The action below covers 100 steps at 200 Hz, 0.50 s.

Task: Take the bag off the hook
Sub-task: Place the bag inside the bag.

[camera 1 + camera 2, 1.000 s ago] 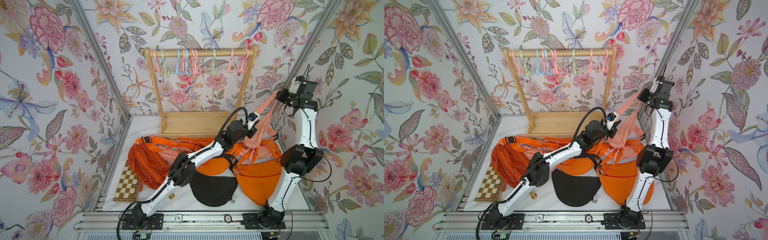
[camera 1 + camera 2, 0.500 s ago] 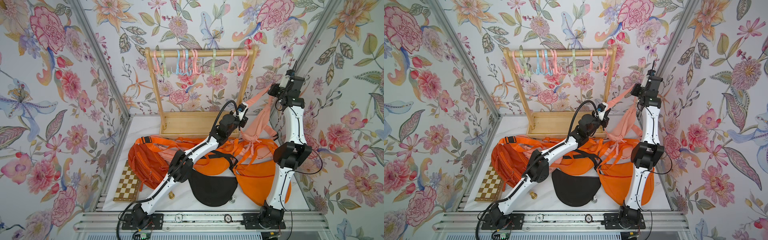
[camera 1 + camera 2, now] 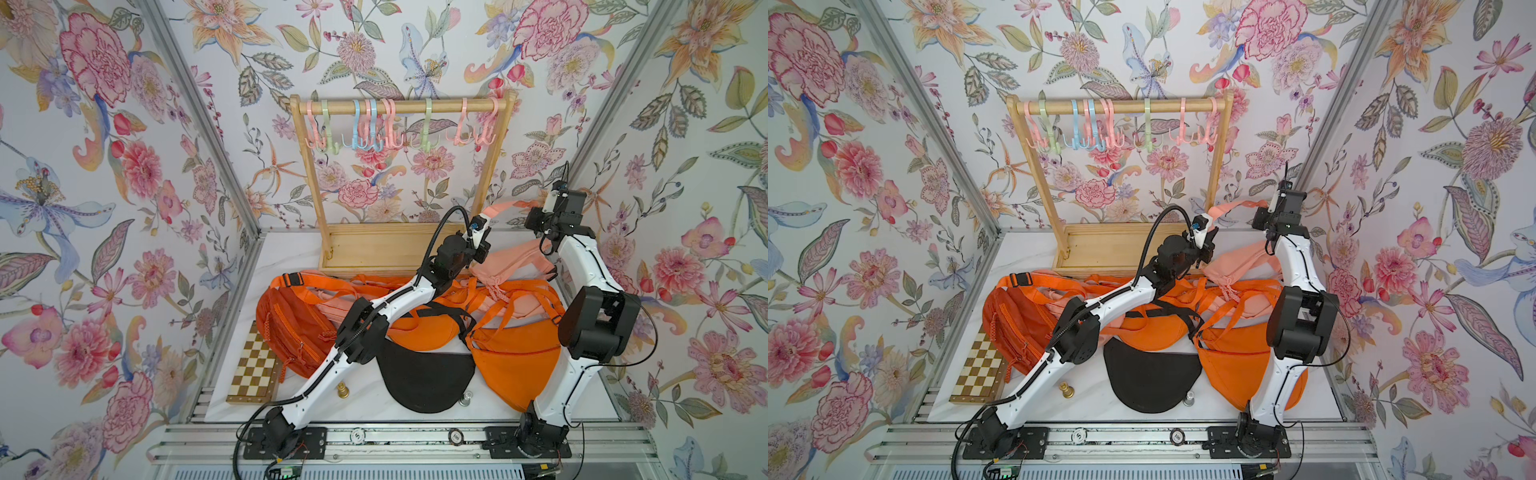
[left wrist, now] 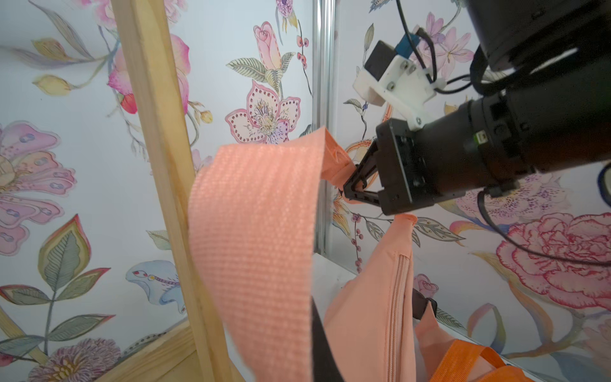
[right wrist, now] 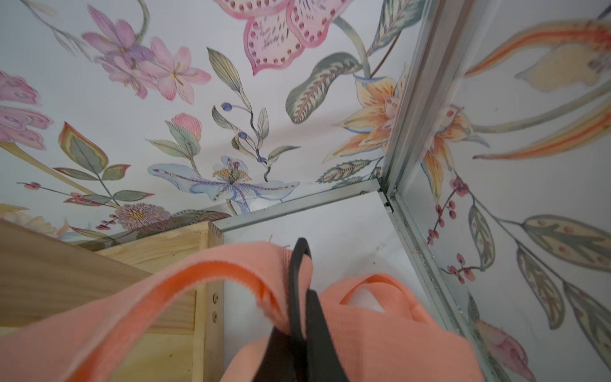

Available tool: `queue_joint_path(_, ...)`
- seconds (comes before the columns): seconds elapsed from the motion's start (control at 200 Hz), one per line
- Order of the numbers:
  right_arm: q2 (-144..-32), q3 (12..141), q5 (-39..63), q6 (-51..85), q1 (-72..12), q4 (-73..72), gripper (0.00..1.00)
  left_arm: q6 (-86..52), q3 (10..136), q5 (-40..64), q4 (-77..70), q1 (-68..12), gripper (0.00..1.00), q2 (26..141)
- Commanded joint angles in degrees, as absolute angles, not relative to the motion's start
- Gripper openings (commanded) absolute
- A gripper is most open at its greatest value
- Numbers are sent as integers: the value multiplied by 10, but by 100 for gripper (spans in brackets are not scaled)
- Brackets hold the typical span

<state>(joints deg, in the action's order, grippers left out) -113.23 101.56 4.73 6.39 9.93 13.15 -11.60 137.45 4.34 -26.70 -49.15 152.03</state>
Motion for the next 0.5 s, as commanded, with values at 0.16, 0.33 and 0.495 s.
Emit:
queue_joint_path(0.16,-1144,993,45,45,101,129,0,-167,1360,65,-267,-495,38,1542)
queue_joint_path(0.33,-1175,1002,48,49,101,140,0,-174,1346,53,-263,-490,68,1547)
queue_joint_path(0.495,-1202,1010,47,52,101,154,11,-209,1317,76,-258,-479,88,1532)
